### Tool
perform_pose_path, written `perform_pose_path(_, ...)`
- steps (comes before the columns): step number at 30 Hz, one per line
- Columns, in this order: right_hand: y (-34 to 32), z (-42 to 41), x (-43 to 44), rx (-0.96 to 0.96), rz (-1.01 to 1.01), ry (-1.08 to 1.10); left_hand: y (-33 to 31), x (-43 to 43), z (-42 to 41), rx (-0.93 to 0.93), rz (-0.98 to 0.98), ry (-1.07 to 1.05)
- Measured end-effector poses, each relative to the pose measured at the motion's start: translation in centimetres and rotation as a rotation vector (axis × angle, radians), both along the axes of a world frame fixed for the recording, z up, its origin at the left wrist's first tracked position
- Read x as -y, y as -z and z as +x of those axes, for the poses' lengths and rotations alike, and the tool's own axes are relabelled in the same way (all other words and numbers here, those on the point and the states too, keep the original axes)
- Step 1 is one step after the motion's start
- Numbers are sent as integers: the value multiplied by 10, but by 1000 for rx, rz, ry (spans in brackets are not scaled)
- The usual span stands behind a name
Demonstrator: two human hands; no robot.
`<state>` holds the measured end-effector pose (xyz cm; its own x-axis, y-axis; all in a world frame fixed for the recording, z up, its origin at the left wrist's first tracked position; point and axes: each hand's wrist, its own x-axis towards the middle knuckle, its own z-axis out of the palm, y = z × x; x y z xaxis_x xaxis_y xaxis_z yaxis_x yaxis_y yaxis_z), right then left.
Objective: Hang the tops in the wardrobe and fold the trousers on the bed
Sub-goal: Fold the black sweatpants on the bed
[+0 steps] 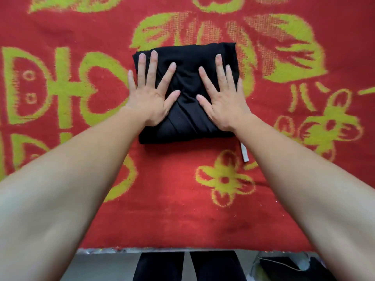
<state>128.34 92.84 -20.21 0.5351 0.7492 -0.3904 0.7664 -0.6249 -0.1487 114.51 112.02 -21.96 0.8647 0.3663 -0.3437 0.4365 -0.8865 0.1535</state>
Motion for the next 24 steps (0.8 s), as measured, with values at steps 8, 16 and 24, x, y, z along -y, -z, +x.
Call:
perform_pose_path(8,1,4,0,-173,293,106,-1,-6,-3,350,-183,-75)
perform_pose_path(16,-17,38,-66,-64,459,742,-15,8,33,477,-302,-992)
perform_pose_path(24,19,62,-69,22,301,681,-2,-17,48,350,-193,-935)
